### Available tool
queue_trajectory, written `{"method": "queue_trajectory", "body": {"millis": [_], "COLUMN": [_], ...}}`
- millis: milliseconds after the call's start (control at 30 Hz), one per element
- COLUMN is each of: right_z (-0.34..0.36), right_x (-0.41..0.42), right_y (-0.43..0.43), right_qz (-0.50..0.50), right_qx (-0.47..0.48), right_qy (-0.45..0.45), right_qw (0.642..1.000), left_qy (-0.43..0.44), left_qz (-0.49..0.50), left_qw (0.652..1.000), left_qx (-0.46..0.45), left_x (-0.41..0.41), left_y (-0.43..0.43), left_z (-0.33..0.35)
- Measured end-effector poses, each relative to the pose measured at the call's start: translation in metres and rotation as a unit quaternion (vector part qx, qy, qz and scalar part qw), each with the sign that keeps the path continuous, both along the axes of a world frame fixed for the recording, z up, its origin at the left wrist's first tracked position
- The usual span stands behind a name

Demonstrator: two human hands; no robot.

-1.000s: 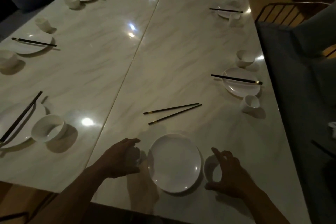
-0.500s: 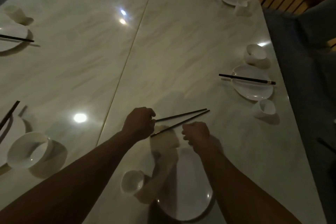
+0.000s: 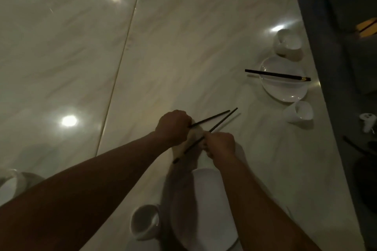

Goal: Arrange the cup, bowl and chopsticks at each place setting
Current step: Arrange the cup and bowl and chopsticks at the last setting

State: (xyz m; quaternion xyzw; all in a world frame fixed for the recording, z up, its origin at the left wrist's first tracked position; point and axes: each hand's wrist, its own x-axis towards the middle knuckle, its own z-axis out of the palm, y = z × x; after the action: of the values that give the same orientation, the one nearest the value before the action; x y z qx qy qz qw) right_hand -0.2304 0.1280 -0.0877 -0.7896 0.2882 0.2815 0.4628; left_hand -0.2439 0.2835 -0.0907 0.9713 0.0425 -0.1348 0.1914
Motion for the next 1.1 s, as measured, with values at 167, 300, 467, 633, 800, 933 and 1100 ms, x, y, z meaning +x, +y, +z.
{"method": "queue_trajectory", "body": {"millis": [167,300,467,633,800,933,1100], "right_z": [0.025,0.052,0.062,0.053,0.052,0.059,0.064], "right_x": [0.007,0.009,-0.009,-0.044,-0.069,-0.077,-0.082], "right_y": [-0.029,-0.06,-0.091,-0.11,-0.128,-0.142,-0.156], "right_qz": [-0.04,-0.046,0.009,0.08,0.126,0.144,0.17], "right_qx": [0.089,0.144,0.116,0.104,0.12,0.133,0.135], "right_qy": [-0.06,-0.095,-0.105,-0.081,-0.078,-0.088,-0.099], "right_qw": [0.993,0.984,0.988,0.988,0.982,0.977,0.971], "left_qy": [-0.007,-0.005,0.045,0.101,0.134,0.134,0.103], "left_qz": [0.048,0.152,0.229,0.238,0.292,0.315,0.32], "left_qw": [0.997,0.975,0.926,0.919,0.901,0.897,0.9], "left_qx": [-0.052,-0.164,-0.298,-0.297,-0.293,-0.279,-0.277], "left_x": [-0.013,-0.034,-0.088,-0.146,-0.187,-0.202,-0.204], "left_y": [0.007,0.003,-0.037,-0.086,-0.129,-0.145,-0.153], "left_z": [0.008,0.03,0.05,0.041,0.03,0.021,0.023]}}
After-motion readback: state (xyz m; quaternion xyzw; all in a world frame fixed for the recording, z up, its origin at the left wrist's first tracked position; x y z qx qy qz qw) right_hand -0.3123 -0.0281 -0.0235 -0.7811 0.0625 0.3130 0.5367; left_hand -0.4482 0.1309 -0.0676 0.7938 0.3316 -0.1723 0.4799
